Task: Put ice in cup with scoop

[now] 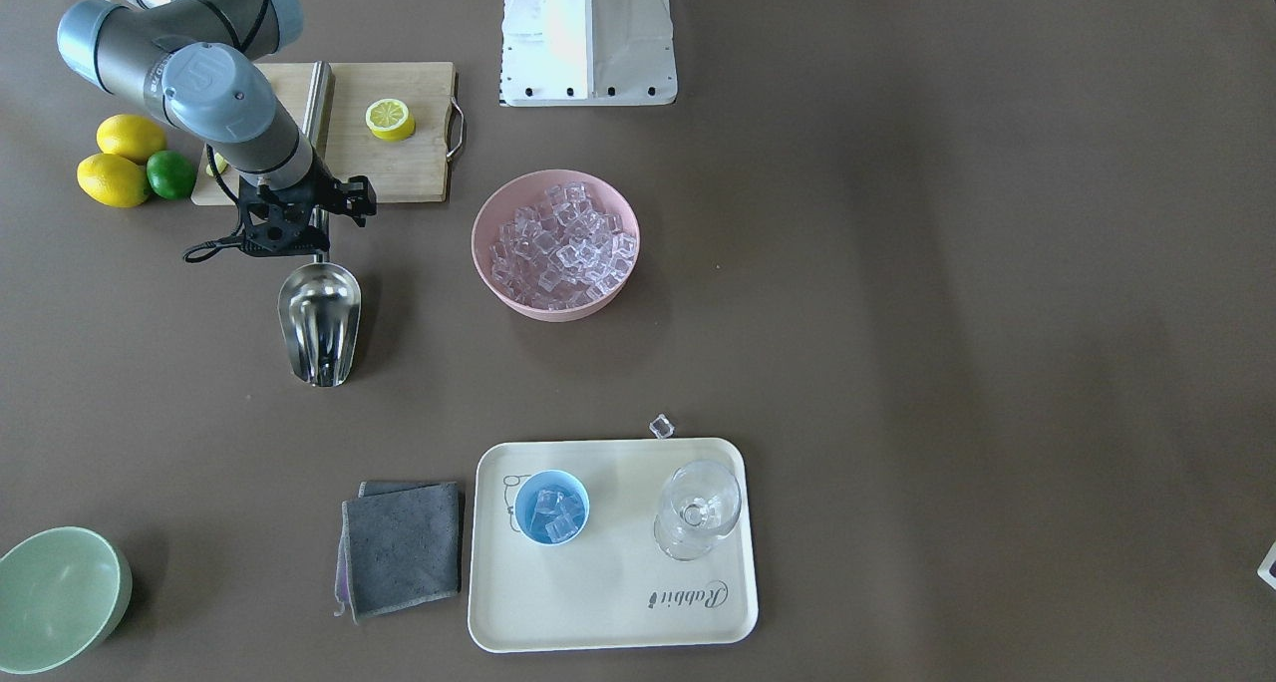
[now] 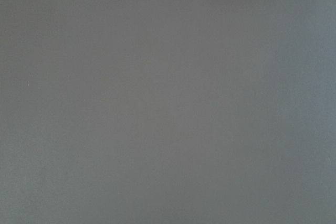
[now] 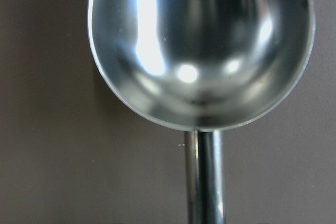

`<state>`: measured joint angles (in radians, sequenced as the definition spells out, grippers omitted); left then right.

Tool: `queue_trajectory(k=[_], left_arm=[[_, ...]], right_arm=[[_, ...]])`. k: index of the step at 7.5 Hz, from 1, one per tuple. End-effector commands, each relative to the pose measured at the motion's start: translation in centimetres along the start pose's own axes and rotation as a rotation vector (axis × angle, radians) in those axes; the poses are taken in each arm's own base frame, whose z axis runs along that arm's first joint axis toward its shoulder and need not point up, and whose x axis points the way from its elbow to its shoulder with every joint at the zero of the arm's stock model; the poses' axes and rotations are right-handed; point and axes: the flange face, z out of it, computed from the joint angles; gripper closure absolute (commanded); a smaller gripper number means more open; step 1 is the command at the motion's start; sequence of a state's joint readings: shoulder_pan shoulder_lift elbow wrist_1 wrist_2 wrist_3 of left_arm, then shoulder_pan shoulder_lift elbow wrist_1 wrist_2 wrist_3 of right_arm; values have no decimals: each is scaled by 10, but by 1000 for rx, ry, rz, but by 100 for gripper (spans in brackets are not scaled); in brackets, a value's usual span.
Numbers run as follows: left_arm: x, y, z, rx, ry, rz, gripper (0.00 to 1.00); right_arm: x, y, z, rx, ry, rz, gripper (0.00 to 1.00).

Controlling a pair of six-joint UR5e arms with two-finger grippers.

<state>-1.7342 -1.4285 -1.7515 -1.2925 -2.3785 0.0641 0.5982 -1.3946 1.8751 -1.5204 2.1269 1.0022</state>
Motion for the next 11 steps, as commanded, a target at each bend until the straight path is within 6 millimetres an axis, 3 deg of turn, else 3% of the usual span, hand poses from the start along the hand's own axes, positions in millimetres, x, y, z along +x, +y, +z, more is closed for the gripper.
queue_trajectory(k=[1, 4, 7, 9, 11], left_arm=[[6, 2, -4, -10, -1, -2, 1], [5, 3, -4, -10, 0, -4, 1], [5, 3, -4, -10, 0, -4, 1], [5, 4, -4, -19, 0, -12, 1], [6, 4, -4, -21, 0, -14, 1]], right_arm=[[-1, 1, -1, -3, -3, -3, 0], [1, 1, -4, 0, -4, 1, 0], [12, -11, -31, 42, -23, 28, 0], [35, -27, -58, 91, -33, 46, 0], [86, -33, -86, 143, -21, 26, 0]])
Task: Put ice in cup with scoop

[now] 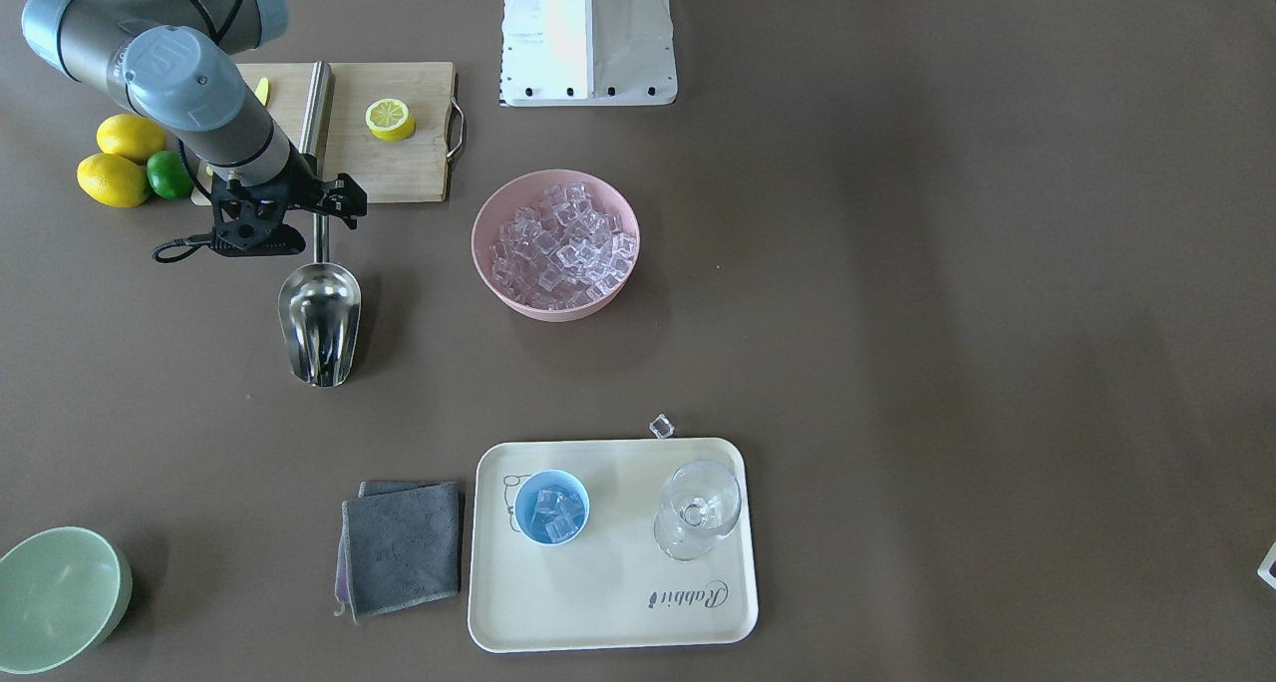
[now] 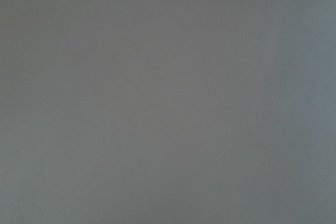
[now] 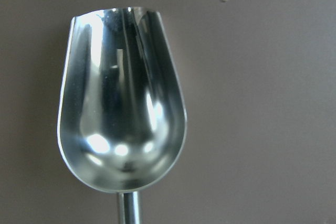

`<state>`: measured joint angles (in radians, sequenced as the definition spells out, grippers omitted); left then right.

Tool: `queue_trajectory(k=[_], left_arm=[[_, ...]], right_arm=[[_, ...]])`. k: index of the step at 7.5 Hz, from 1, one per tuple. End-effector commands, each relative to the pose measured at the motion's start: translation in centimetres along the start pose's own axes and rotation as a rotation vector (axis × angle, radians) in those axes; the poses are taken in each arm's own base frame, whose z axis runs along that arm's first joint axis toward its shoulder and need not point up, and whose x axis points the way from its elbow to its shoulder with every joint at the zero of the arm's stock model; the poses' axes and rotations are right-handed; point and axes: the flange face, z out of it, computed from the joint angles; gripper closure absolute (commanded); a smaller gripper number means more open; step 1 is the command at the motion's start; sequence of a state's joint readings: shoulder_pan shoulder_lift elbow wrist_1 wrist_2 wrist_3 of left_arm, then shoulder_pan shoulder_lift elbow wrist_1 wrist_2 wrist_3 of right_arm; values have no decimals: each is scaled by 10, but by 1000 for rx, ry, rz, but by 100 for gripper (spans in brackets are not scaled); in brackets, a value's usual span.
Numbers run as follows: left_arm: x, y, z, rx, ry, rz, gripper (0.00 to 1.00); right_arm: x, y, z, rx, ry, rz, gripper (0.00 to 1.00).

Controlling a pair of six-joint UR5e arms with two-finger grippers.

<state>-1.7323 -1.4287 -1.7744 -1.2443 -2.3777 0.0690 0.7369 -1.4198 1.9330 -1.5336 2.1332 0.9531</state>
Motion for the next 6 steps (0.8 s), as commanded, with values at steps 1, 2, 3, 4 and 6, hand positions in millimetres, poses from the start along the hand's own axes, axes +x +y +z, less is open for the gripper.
queue_trajectory(k=[1, 2, 3, 4, 6], left_arm=[[1, 0, 0, -4, 0, -1, 2], [1, 0, 0, -4, 0, -1, 1], [0, 0, 1, -5, 0, -2, 1], [1, 0, 1, -5, -1, 0, 1], [1, 0, 2, -7, -1, 0, 1]], right_arm=[[78, -10, -35, 60, 29, -37, 0], [125, -6, -38, 59, 64, -48, 0], [172, -1, -41, 56, 96, -31, 0], [220, 3, -53, 66, 122, -51, 0], [323, 0, -84, 100, 148, -79, 0]])
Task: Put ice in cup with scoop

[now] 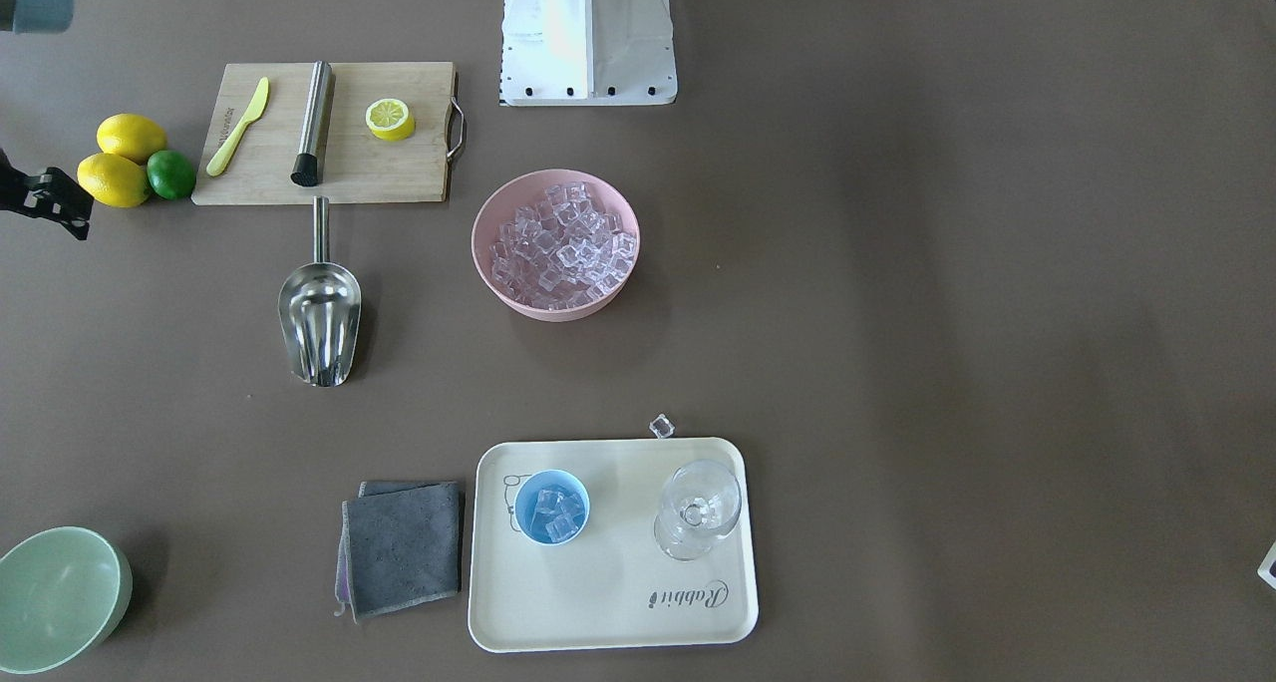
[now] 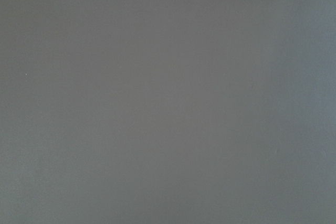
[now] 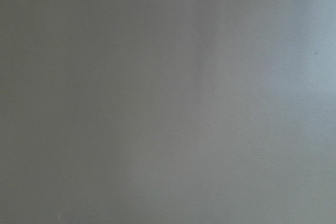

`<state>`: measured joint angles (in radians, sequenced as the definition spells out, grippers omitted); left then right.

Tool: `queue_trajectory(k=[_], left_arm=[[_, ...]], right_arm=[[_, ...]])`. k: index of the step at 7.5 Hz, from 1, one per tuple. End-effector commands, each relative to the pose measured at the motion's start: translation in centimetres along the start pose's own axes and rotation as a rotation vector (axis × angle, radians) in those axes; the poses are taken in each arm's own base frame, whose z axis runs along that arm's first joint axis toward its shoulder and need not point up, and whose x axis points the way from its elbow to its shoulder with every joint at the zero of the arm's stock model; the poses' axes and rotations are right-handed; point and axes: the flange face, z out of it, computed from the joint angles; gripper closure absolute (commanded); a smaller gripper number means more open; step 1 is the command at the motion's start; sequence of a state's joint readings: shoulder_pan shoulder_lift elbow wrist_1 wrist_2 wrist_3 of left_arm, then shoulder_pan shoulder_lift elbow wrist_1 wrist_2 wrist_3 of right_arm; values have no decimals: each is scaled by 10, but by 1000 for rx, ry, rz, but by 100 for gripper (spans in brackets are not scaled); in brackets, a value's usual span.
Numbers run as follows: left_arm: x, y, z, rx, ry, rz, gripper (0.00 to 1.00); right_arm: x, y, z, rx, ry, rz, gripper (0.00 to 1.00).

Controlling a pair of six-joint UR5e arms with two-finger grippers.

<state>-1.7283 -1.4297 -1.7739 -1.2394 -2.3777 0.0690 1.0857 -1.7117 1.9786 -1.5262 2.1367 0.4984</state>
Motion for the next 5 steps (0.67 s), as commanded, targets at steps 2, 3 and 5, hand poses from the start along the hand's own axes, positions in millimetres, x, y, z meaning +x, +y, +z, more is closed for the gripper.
queue_trajectory(k=[2, 3, 5], left_arm=[[1, 0, 1, -2, -1, 1, 2], [1, 0, 1, -2, -1, 1, 2], [0, 0, 1, -2, -2, 1, 1]], right_arm=[[173, 1, -37, 75, -12, -13, 0], [199, -15, -36, 82, -5, -3, 0], [237, -31, -25, 67, -40, 39, 1]])
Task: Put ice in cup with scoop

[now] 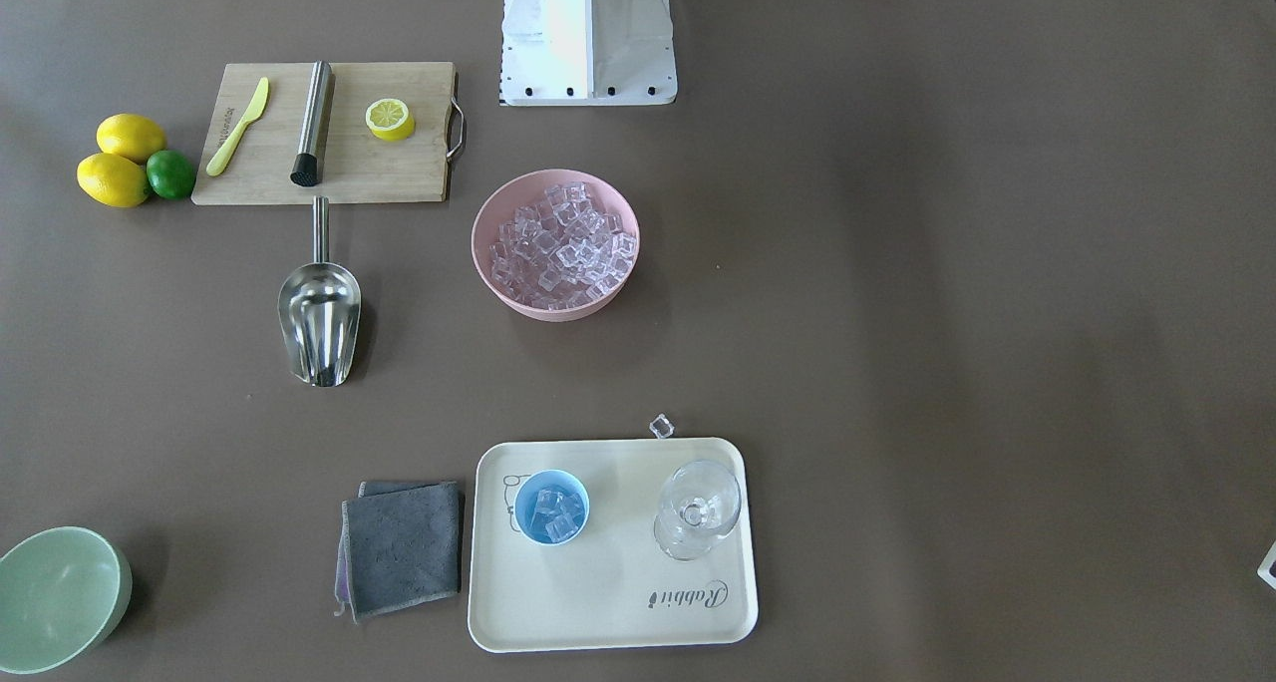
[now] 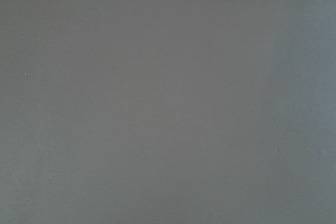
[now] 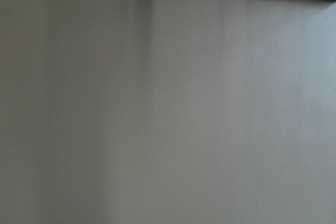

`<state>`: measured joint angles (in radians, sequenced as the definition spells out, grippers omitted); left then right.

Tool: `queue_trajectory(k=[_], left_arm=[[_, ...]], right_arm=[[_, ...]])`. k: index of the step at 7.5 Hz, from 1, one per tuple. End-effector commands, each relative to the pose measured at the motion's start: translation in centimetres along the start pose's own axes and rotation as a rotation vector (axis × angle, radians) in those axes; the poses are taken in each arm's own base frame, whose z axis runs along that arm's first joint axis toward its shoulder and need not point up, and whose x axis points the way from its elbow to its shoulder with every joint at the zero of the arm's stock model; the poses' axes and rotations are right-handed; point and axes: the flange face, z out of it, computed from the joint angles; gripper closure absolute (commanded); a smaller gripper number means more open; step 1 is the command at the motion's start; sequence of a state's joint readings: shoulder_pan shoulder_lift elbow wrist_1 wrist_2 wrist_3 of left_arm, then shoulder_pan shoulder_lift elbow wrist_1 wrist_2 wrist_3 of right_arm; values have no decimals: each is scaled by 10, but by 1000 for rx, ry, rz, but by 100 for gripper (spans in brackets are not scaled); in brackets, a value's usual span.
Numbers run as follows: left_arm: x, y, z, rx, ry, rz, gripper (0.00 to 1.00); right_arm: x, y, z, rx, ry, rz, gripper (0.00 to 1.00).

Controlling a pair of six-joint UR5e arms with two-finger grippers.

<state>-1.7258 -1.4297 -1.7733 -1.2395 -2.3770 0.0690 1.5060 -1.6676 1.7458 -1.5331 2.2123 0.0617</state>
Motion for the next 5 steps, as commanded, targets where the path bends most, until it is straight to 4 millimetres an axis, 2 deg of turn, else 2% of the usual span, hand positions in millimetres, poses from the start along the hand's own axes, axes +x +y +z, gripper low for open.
queue_trajectory(k=[1, 5], left_arm=[[0, 0, 1, -2, -1, 0, 1], [-1, 0, 1, -3, -1, -1, 1]], right_arm=[[46, 5, 21, -34, -55, 59, 0], [35, 7, 15, -23, -171, 95, 0]])
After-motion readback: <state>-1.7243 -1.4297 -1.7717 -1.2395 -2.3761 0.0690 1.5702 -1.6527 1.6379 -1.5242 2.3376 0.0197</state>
